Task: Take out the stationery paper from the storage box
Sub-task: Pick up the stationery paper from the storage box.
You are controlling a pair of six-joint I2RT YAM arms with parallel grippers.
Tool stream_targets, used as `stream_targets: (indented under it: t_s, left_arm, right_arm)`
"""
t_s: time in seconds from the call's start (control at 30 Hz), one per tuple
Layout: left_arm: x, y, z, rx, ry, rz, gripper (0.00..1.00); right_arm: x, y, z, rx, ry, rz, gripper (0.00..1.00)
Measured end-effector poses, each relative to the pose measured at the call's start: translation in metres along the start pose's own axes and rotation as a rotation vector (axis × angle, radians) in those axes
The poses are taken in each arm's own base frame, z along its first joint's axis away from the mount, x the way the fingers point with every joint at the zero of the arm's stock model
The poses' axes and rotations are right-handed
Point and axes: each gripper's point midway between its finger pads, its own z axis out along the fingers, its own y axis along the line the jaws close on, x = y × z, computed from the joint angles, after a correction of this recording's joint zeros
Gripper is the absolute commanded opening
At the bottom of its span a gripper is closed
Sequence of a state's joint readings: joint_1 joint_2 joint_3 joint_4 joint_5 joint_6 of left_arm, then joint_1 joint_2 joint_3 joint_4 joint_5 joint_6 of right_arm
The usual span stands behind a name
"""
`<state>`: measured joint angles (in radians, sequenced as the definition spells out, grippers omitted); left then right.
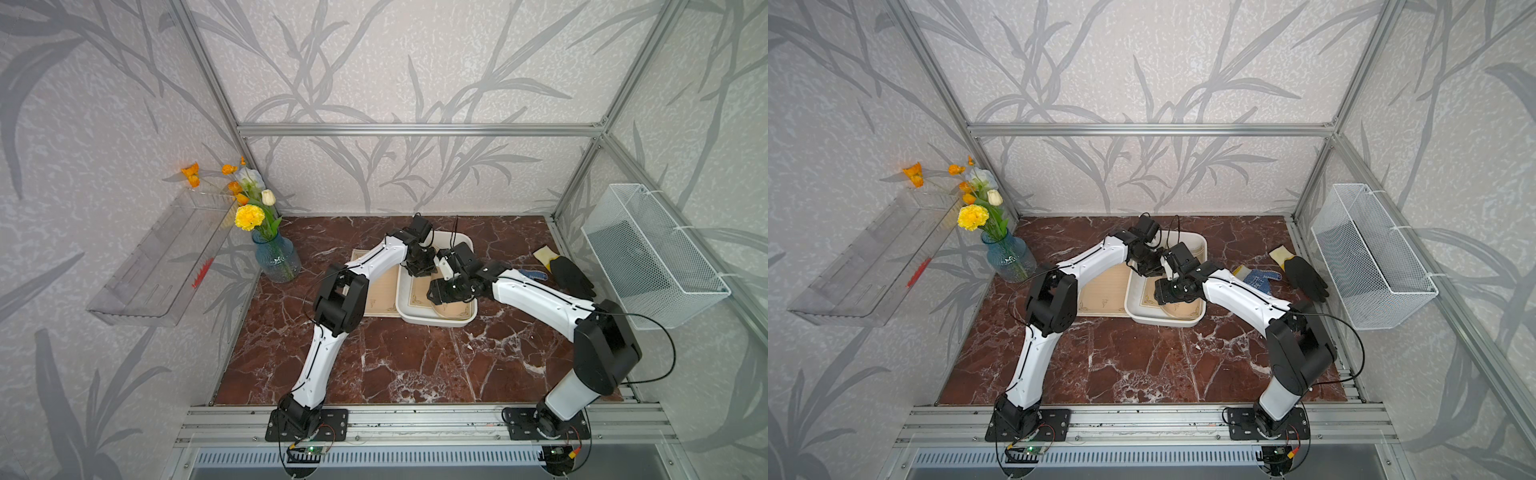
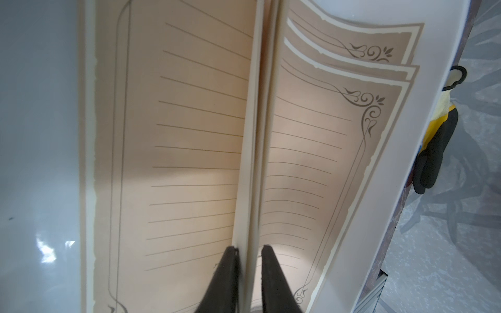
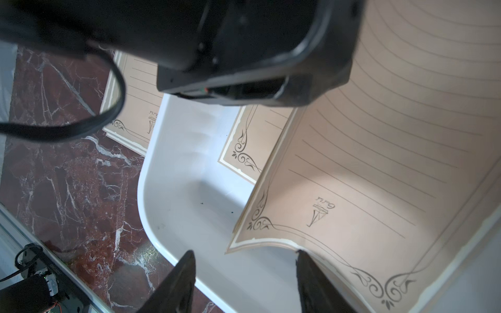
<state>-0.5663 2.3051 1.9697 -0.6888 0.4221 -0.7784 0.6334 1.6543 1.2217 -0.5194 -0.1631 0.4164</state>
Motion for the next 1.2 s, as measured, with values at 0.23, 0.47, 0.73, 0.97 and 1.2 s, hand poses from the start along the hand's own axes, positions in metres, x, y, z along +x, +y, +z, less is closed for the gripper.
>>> stream_targets:
  t_s: [0.23,0.47,0.73,0.97,1.2]
  left_arm:
    - [0.004,0.007,0.005,-0.011,0.01,-0.009,0.19]
    - [0.005,0.006,0.003,-0.006,0.006,-0.013,0.19]
    - [0.003,0.003,0.0,0.005,-0.004,-0.009,0.19]
    - [0.003,0.002,-0.002,0.006,-0.007,-0.008,0.19]
    - [0.001,0.003,-0.002,0.006,-0.009,-0.019,0.19]
  right_arm:
    - [0.004,-0.001,0.007,0.049,0.009,-0.037,0.56]
    - [0.004,-0.005,0.022,0.085,0.045,-0.052,0.56]
    - [0.001,0.003,0.027,0.08,0.047,-0.073,0.52]
    - [0.002,-0.001,0.027,0.101,0.052,-0.085,0.41]
    - [0.004,-0.005,0.025,0.123,0.05,-0.086,0.33]
